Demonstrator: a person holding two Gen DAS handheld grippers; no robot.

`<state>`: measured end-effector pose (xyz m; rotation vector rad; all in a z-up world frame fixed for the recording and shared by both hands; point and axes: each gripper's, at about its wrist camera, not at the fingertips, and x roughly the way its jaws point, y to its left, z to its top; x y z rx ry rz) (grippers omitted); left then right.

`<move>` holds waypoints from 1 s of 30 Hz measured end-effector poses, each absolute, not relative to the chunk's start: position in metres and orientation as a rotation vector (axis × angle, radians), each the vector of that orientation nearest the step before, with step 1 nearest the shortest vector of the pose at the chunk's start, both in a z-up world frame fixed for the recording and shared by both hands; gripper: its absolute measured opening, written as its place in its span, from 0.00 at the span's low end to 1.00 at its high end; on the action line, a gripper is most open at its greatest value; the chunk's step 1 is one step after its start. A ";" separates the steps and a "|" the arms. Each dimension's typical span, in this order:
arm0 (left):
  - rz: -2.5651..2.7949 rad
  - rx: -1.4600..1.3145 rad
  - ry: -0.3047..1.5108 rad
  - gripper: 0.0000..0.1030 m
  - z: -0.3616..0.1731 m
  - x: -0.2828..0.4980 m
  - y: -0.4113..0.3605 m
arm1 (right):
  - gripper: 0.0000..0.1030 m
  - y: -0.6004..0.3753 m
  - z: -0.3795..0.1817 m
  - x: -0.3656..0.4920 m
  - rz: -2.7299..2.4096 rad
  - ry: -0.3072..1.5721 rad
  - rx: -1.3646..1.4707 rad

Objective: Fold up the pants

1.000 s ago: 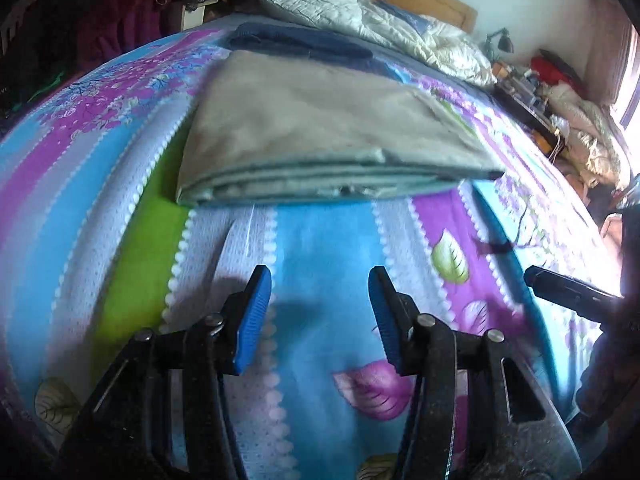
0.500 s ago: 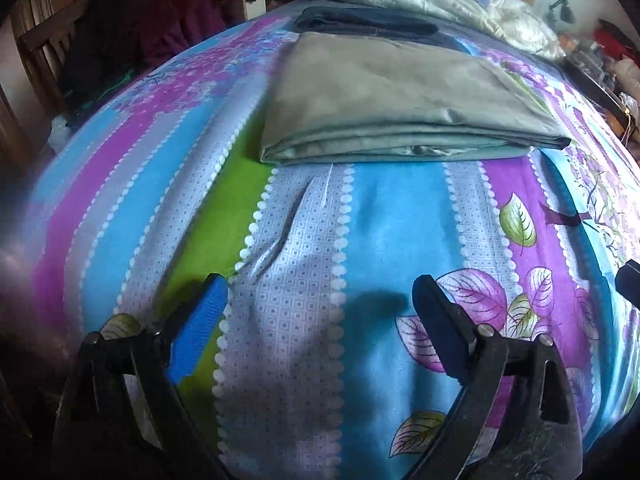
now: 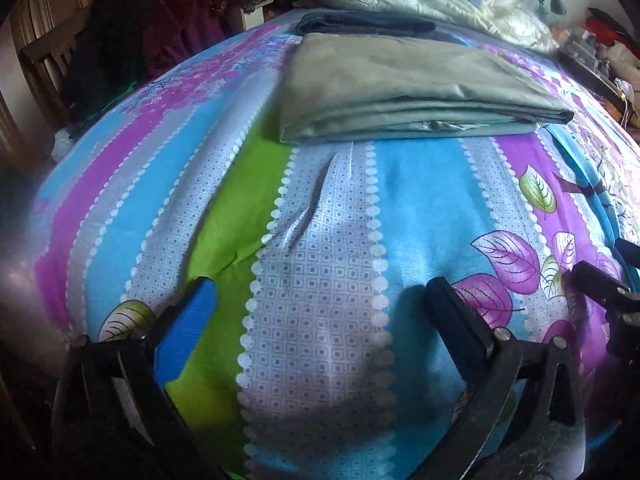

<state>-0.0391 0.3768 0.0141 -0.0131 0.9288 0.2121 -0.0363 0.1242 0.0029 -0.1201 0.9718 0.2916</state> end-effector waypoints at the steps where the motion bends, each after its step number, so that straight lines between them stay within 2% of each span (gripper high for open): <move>1: 0.209 -0.011 0.923 1.00 0.014 -0.040 0.377 | 1.00 0.125 0.003 -0.036 0.292 0.972 -0.126; 8: 0.155 0.005 0.912 1.00 0.015 -0.038 0.381 | 1.00 0.131 0.004 -0.024 0.258 1.046 -0.130; 13: 0.161 0.013 0.891 1.00 0.013 -0.040 0.379 | 1.00 0.129 0.002 -0.029 0.247 0.968 -0.109; 30: 0.130 0.032 0.953 1.00 0.015 -0.031 0.382 | 1.00 0.131 0.001 -0.031 0.240 0.959 -0.107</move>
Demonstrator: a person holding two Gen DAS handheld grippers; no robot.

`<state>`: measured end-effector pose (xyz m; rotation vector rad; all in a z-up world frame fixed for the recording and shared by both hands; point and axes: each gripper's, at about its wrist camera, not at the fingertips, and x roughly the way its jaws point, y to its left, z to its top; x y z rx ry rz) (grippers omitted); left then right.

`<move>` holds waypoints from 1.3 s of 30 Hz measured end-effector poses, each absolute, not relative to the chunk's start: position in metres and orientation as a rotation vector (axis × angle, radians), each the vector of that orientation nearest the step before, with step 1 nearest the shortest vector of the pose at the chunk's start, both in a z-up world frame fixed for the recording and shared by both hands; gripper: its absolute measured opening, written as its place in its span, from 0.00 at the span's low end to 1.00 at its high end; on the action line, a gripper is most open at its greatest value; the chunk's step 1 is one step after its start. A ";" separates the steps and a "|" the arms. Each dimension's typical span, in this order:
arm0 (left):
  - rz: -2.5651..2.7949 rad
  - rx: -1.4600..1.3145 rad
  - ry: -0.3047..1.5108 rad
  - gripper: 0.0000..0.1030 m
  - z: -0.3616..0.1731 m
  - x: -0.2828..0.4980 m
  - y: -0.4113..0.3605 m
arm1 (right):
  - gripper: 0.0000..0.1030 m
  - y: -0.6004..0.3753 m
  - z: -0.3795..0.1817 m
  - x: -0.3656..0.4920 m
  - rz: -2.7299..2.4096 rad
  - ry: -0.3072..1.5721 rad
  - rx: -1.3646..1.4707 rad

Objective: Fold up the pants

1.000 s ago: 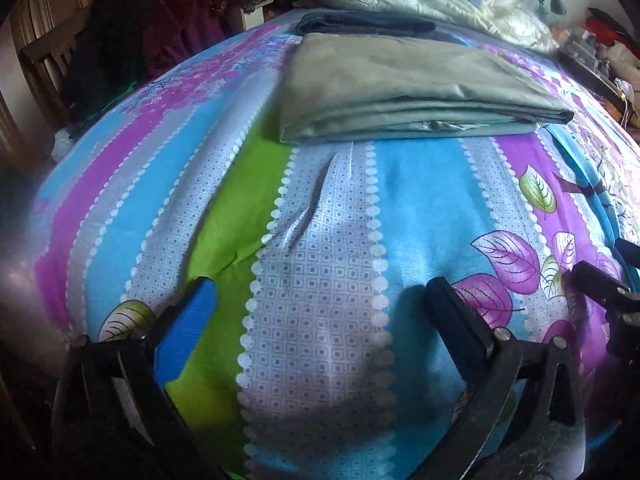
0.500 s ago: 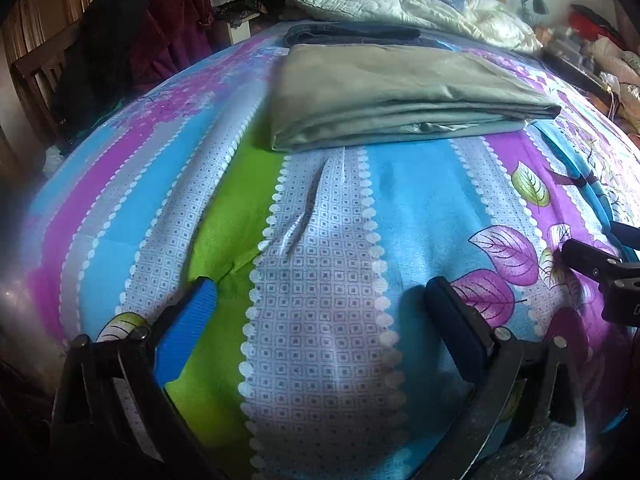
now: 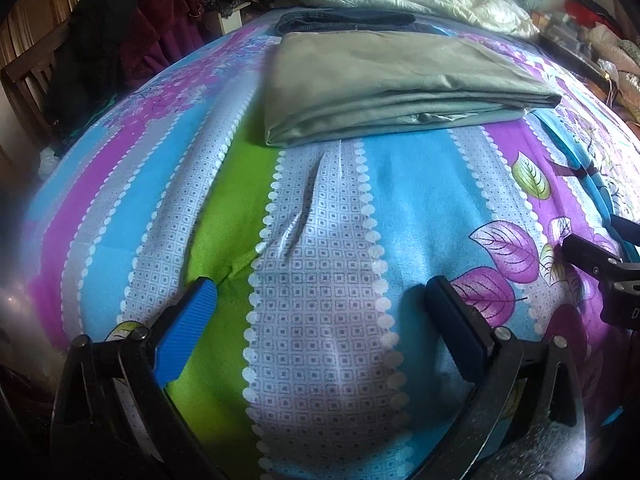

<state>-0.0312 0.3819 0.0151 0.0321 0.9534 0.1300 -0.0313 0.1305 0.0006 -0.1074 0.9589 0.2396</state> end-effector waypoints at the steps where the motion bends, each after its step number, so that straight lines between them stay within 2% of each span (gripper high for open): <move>1: 0.122 0.033 0.953 1.00 0.015 -0.031 0.383 | 1.00 0.130 0.000 -0.031 0.240 0.959 -0.107; 39: 0.133 0.034 0.903 1.00 0.012 -0.038 0.381 | 1.00 0.131 0.001 -0.032 0.240 0.957 -0.104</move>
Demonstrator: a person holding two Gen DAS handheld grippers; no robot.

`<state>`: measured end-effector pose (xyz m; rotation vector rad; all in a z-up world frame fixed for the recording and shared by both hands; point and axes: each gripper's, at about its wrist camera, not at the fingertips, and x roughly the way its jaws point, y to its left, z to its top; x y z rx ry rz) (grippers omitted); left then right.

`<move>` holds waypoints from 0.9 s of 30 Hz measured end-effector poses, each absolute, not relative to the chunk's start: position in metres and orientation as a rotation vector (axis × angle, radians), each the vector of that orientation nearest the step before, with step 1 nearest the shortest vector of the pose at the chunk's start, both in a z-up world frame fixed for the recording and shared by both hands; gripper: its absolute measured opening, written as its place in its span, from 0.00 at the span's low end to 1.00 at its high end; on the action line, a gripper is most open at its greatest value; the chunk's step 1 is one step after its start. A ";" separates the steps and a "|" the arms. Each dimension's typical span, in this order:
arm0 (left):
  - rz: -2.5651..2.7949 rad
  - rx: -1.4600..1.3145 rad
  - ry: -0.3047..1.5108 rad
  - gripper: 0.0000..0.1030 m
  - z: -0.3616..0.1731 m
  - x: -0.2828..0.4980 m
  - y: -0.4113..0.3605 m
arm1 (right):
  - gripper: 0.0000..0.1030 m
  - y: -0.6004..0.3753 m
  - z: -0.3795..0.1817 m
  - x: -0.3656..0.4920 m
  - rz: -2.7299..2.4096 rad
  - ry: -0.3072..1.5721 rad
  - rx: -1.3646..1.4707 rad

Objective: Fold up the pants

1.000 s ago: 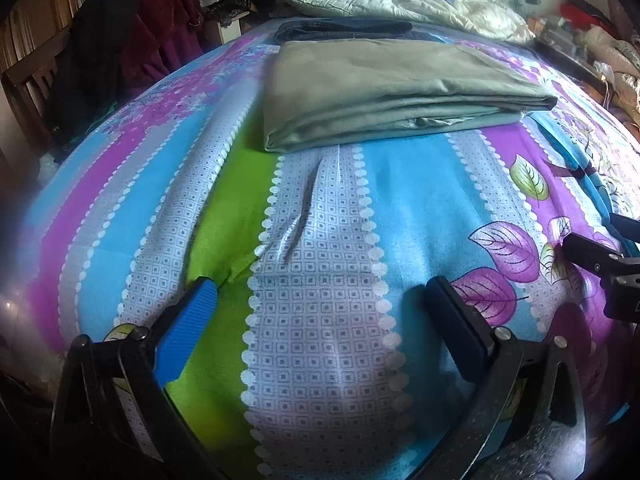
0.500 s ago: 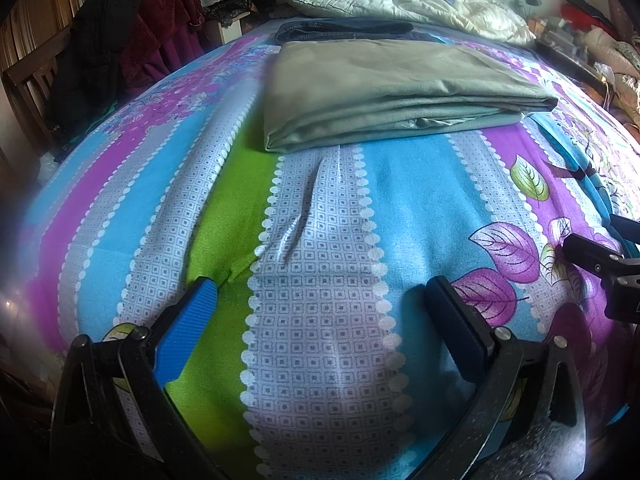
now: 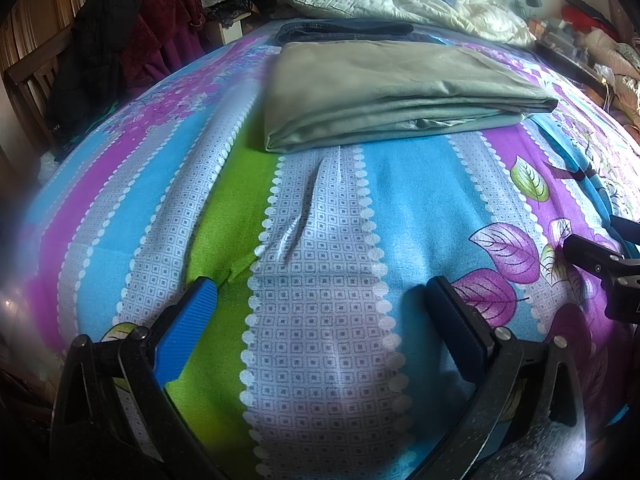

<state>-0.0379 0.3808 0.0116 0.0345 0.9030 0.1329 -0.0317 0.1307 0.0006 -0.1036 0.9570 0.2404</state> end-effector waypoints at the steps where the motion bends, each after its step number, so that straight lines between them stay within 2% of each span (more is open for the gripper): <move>1: 0.133 0.035 0.903 1.00 0.012 -0.038 0.381 | 1.00 0.131 0.001 -0.032 0.240 0.957 -0.104; 27: 0.136 0.032 0.897 1.00 0.012 -0.040 0.379 | 1.00 0.132 0.001 -0.034 0.240 0.956 -0.099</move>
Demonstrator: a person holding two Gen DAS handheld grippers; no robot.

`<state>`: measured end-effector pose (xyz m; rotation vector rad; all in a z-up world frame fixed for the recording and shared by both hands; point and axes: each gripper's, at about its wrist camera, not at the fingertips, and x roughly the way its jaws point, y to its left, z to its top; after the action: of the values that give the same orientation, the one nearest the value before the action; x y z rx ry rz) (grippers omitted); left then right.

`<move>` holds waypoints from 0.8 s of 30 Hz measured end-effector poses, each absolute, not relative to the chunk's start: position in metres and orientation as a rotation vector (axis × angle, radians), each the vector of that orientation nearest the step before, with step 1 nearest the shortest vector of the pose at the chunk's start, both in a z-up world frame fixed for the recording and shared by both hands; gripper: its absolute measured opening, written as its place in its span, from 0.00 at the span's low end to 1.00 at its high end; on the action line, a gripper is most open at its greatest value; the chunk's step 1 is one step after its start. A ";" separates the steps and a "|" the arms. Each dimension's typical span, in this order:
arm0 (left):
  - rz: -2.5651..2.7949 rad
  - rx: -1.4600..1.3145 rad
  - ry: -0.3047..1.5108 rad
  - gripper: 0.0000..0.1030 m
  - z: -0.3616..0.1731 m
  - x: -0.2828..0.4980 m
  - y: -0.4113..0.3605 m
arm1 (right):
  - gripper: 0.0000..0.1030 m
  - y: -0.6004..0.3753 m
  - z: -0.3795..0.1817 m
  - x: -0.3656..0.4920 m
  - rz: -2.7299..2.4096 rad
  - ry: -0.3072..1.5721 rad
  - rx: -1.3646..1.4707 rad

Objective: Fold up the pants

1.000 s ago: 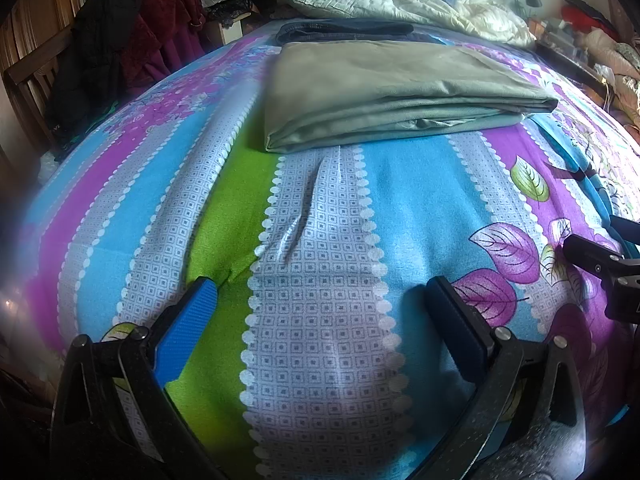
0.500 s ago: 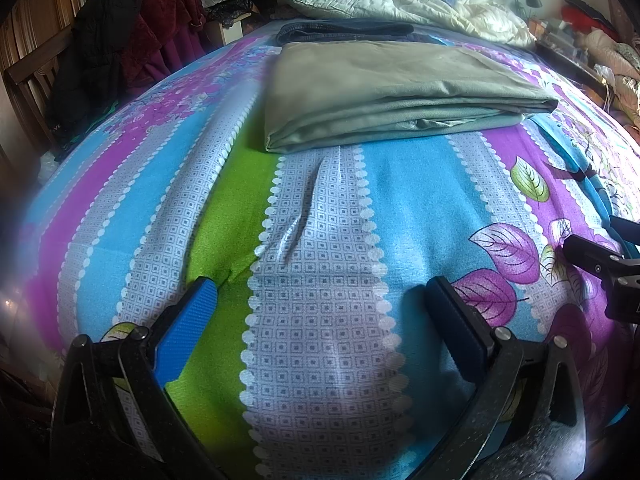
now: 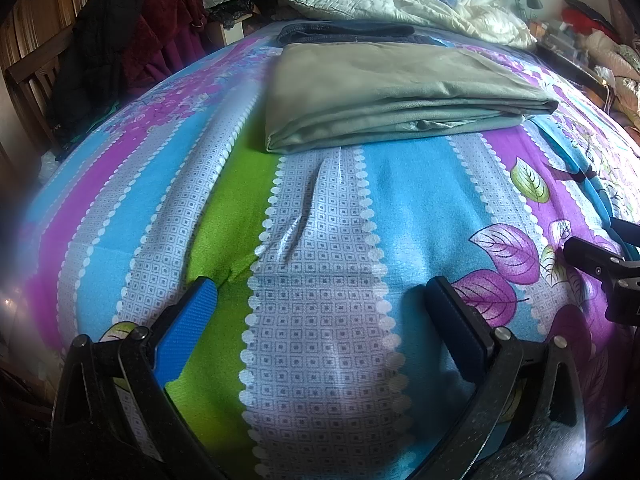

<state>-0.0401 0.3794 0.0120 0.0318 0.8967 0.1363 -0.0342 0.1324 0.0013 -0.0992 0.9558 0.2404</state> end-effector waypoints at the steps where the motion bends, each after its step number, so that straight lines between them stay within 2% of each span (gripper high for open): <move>1: 0.136 0.032 0.897 1.00 0.012 -0.040 0.379 | 1.00 0.132 0.001 -0.034 0.242 0.957 -0.098; 24: 0.258 -0.075 1.007 1.00 0.017 -0.032 0.376 | 1.00 0.140 0.005 -0.017 0.208 1.127 -0.108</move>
<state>-0.0322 0.3763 0.0170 -0.0748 1.0069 0.2577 -0.0170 0.1399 0.0046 -0.1078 1.1270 0.2078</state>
